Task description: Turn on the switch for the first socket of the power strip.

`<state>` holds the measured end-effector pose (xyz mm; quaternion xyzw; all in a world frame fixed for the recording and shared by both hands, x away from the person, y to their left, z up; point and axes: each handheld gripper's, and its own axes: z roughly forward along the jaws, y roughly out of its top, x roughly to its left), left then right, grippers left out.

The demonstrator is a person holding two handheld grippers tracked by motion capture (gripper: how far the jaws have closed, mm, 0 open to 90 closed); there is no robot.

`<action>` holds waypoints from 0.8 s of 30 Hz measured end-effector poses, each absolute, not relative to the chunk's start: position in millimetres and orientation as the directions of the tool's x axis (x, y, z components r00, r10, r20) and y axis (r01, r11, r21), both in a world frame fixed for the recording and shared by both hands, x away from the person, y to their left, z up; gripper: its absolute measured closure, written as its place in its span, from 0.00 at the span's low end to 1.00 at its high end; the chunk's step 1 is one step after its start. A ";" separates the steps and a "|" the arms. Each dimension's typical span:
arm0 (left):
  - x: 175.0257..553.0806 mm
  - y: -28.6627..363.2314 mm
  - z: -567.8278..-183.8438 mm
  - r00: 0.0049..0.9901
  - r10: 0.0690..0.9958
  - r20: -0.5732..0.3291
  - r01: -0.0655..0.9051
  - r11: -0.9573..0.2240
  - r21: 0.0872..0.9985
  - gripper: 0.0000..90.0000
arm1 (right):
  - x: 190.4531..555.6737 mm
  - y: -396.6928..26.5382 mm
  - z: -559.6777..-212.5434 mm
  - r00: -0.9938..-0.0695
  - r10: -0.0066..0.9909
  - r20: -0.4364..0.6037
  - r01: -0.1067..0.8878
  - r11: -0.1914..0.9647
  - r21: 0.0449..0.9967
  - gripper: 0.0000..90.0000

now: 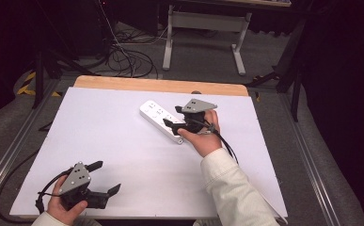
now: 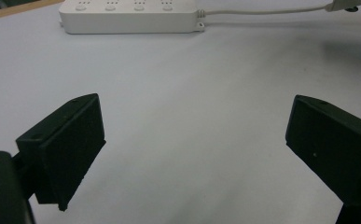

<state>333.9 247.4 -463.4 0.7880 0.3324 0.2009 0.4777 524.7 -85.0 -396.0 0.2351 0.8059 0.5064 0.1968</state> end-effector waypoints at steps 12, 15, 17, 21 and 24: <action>334.6 246.9 -462.7 0.701 0.713 0.004 0.324 -0.323 0.889 0.06 | 498.2 -114.5 -385.2 -0.802 0.595 -0.054 0.177 0.323 0.930 0.32; 334.6 246.9 -462.6 0.702 0.712 0.006 0.322 -0.325 0.889 0.06 | 491.0 -123.3 -382.8 -0.799 0.600 -0.045 0.176 0.304 0.936 0.31; 334.5 246.9 -462.4 0.701 0.713 0.005 0.322 -0.323 0.890 0.06 | 486.6 -128.7 -382.1 -0.799 0.601 -0.040 0.175 0.295 0.939 0.30; 334.5 247.1 -462.2 0.701 0.713 0.008 0.318 -0.323 0.891 0.06 | 476.9 -139.1 -384.2 -0.795 0.605 -0.032 0.176 0.281 0.944 0.29; 334.2 247.3 -462.1 0.700 0.714 -0.002 0.323 -0.314 0.893 0.06 | 468.6 -147.7 -389.0 -0.792 0.610 -0.032 0.175 0.278 0.944 0.29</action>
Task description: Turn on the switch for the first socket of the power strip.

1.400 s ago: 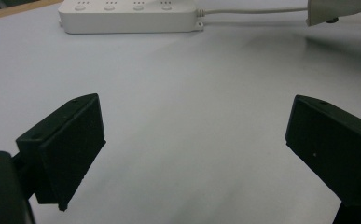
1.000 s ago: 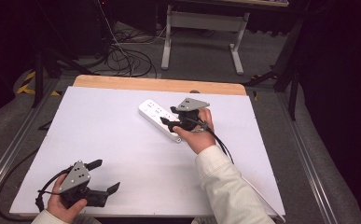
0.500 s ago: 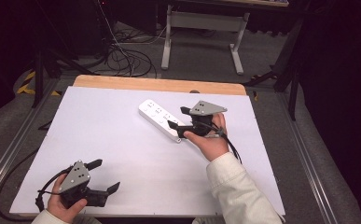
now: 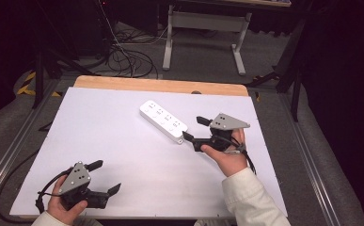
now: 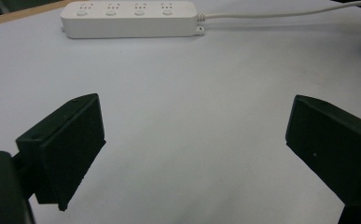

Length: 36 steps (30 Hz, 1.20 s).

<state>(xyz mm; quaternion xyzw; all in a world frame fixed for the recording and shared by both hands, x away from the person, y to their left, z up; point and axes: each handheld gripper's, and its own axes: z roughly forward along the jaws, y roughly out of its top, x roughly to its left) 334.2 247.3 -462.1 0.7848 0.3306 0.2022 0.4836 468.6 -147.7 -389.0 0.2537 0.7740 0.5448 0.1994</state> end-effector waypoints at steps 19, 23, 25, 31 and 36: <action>333.6 251.5 -460.0 0.693 0.721 0.011 0.307 -0.309 0.900 0.06 | 419.3 -203.4 -450.1 -0.771 0.634 0.059 0.257 0.226 0.940 0.26; 333.1 252.0 -459.5 0.694 0.719 0.017 0.299 -0.310 0.903 0.06 | 413.9 -207.5 -460.2 -0.775 0.629 0.067 0.286 0.254 0.924 0.25; 332.9 252.5 -459.3 0.693 0.721 0.020 0.295 -0.310 0.904 0.05 | 410.2 -207.9 -463.8 -0.780 0.623 0.066 0.287 0.262 0.921 0.25; 332.1 252.2 -459.2 0.694 0.719 0.027 0.289 -0.312 0.905 0.05 | 402.4 -210.6 -472.1 -0.787 0.613 0.062 0.289 0.280 0.915 0.25; 332.1 252.0 -459.8 0.702 0.710 0.048 0.269 -0.327 0.906 0.05 | 397.9 -212.3 -480.7 -0.795 0.604 0.058 0.294 0.298 0.908 0.24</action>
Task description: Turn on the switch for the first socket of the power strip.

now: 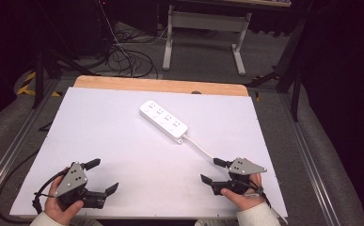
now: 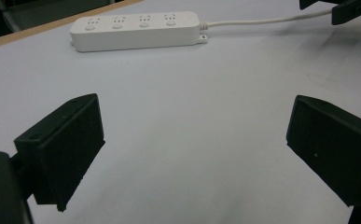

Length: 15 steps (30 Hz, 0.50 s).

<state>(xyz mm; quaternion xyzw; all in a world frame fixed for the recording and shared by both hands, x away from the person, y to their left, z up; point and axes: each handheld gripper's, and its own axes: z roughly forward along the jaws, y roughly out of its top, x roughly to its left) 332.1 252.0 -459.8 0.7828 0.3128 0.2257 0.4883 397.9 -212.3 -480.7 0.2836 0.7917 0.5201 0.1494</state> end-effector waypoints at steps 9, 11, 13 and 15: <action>332.9 252.8 -461.1 0.710 0.705 -0.009 0.284 -0.274 0.919 0.05 | 394.9 -208.9 -488.6 -0.811 0.584 0.026 0.278 0.345 0.897 0.25; 332.6 252.5 -460.9 0.708 0.706 -0.004 0.282 -0.278 0.918 0.05 | 395.0 -209.3 -488.0 -0.811 0.585 0.022 0.270 0.341 0.900 0.25; 332.6 252.2 -461.0 0.707 0.707 0.004 0.280 -0.285 0.917 0.05 | 395.0 -210.0 -487.1 -0.811 0.584 0.019 0.261 0.333 0.906 0.25; 332.6 252.5 -460.9 0.705 0.709 0.017 0.276 -0.297 0.914 0.05 | 395.1 -210.3 -486.6 -0.814 0.581 0.018 0.256 0.332 0.908 0.25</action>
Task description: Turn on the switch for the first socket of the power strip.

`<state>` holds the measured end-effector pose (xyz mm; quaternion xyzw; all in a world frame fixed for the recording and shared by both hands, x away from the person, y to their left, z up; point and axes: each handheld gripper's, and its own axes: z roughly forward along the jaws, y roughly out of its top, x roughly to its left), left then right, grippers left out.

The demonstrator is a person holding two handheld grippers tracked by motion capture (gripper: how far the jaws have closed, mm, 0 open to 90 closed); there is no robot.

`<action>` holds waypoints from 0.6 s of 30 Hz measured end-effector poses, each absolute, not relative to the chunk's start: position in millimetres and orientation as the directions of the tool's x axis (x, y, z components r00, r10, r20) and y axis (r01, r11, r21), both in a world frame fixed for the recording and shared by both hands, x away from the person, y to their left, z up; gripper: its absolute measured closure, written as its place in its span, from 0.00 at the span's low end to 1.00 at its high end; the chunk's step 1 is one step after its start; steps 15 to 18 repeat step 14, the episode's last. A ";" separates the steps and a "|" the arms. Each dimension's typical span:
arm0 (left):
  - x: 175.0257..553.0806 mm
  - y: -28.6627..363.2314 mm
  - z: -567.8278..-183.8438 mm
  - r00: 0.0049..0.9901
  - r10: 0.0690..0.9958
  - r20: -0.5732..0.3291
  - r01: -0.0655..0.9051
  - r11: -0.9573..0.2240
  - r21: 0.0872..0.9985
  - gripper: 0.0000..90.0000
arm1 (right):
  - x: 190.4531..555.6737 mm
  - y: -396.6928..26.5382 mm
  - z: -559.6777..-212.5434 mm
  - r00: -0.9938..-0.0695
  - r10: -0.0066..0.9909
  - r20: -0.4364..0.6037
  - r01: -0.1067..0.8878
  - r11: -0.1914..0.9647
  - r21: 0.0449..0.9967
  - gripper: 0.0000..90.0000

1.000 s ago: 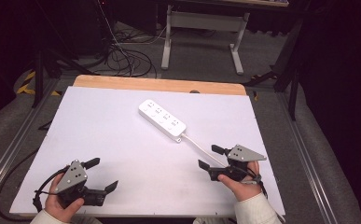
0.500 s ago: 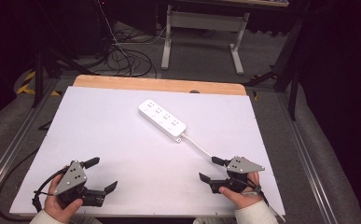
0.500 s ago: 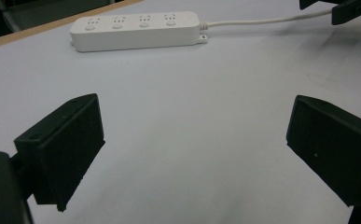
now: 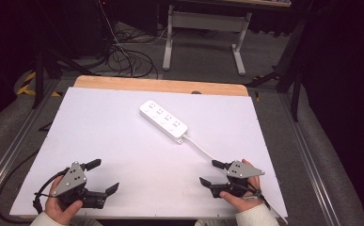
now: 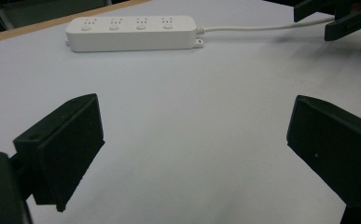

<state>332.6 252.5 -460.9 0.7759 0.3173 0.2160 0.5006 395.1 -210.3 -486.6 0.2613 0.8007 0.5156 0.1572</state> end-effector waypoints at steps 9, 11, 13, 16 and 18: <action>331.9 252.3 -460.2 0.701 0.712 0.042 0.268 -0.318 0.910 0.05 | 395.6 -212.1 -485.2 -0.810 0.587 0.015 0.247 0.317 0.916 0.25; 331.9 252.4 -460.4 0.700 0.713 0.038 0.268 -0.312 0.912 0.05 | 395.4 -212.0 -484.9 -0.809 0.588 0.021 0.250 0.312 0.916 0.25; 332.1 252.7 -460.3 0.698 0.715 0.036 0.270 -0.309 0.912 0.05 | 395.4 -212.0 -485.0 -0.809 0.587 0.019 0.249 0.314 0.916 0.25; 332.0 252.9 -460.2 0.698 0.715 0.033 0.273 -0.308 0.911 0.05 | 395.3 -211.9 -485.1 -0.810 0.587 0.019 0.249 0.313 0.917 0.25; 332.0 252.9 -460.2 0.698 0.715 0.033 0.273 -0.308 0.911 0.05 | 395.3 -211.9 -485.1 -0.810 0.587 0.019 0.249 0.313 0.917 0.25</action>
